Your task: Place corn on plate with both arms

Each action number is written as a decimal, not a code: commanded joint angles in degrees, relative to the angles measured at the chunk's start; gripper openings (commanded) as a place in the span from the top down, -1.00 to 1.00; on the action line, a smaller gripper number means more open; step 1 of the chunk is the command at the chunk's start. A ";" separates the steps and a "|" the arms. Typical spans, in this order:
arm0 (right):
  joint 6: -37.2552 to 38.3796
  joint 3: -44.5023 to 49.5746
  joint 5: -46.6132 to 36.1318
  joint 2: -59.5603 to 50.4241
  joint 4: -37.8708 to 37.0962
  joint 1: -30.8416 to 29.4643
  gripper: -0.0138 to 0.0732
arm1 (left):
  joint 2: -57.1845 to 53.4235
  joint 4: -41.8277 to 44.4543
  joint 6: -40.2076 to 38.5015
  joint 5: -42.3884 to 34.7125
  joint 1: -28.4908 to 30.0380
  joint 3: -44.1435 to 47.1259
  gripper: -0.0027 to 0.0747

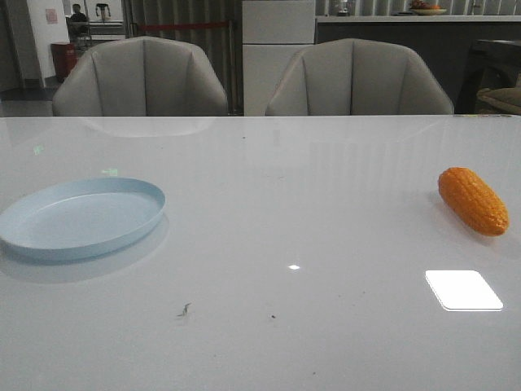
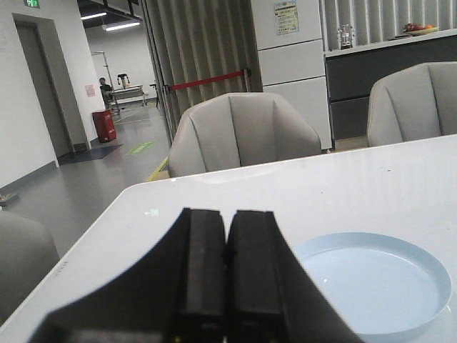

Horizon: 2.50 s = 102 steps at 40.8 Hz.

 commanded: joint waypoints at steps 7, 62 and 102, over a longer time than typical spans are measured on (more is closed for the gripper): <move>-0.32 -1.23 -4.35 -1.22 0.27 -0.10 0.53 | -0.91 -0.31 -0.50 -4.97 0.08 2.15 0.70; -0.42 -30.62 -9.28 7.64 -1.88 -0.02 0.53 | 5.43 -1.43 -1.79 -7.67 0.08 -23.44 0.70; -0.38 -47.87 10.47 56.73 -1.38 -0.02 -0.14 | 52.35 -5.61 -1.79 21.81 0.08 -41.36 0.40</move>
